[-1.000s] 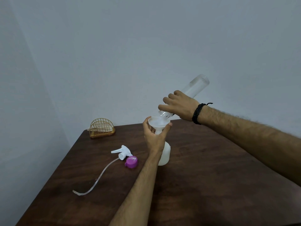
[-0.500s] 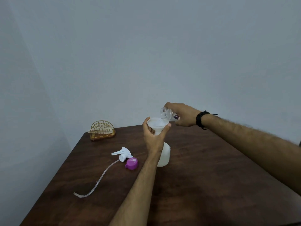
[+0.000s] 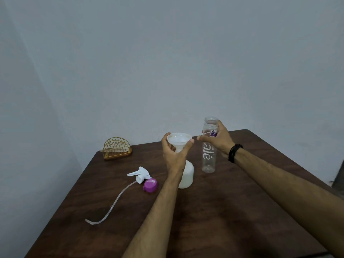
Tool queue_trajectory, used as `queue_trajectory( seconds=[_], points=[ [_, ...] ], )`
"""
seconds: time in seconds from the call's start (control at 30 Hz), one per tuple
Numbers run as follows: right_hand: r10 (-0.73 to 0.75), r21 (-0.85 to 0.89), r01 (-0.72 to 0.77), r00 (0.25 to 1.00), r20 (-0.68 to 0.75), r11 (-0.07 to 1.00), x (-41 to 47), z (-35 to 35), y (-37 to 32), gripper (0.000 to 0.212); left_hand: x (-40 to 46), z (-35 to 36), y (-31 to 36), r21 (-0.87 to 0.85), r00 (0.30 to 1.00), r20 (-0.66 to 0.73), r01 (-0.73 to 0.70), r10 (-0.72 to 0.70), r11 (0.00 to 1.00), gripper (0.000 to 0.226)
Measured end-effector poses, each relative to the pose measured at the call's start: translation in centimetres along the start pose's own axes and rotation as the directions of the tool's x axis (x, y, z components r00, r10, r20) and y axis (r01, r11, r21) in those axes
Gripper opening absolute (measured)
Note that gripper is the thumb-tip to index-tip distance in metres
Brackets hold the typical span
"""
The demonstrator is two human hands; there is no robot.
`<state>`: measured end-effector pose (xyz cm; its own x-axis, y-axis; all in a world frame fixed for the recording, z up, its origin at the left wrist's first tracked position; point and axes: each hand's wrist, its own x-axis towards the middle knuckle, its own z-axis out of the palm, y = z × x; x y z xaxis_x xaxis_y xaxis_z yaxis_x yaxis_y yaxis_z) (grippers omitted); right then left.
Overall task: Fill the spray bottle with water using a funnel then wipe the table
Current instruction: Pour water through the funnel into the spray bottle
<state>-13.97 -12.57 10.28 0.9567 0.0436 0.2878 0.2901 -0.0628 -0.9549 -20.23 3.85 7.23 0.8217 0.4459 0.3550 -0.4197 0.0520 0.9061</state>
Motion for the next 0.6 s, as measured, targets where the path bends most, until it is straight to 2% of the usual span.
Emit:
queue_trajectory(
  seconds=[0.13, 0.27, 0.4, 0.6],
  points=[
    [-0.001, -0.008, 0.001, 1.0, -0.019, 1.0, -0.9, 0.3, 2.0, 0.074, 0.0, -0.1, 0.0, 0.009, 1.0, 0.008, 0.0, 0.0, 1.0, 0.083],
    [-0.014, -0.092, 0.013, 1.0, -0.009, 0.996, -1.3, 0.4, 3.0, 0.073, -0.1, -0.1, 0.2, 0.022, 1.0, 0.004, -0.001, 0.001, 1.0, 0.08],
    [-0.036, -0.231, 0.031, 0.999, -0.021, 0.973, -2.3, 0.9, 4.5, 0.084, 0.0, -0.1, 0.6, 0.031, 1.0, 0.006, 0.004, -0.004, 1.0, 0.082],
    [0.039, -0.213, -0.059, 0.995, -0.094, 0.975, -5.3, 1.4, 7.1, 0.102, 1.2, -0.4, 2.8, 0.01, 1.0, -0.012, -0.018, 0.018, 1.0, 0.077]
  ],
)
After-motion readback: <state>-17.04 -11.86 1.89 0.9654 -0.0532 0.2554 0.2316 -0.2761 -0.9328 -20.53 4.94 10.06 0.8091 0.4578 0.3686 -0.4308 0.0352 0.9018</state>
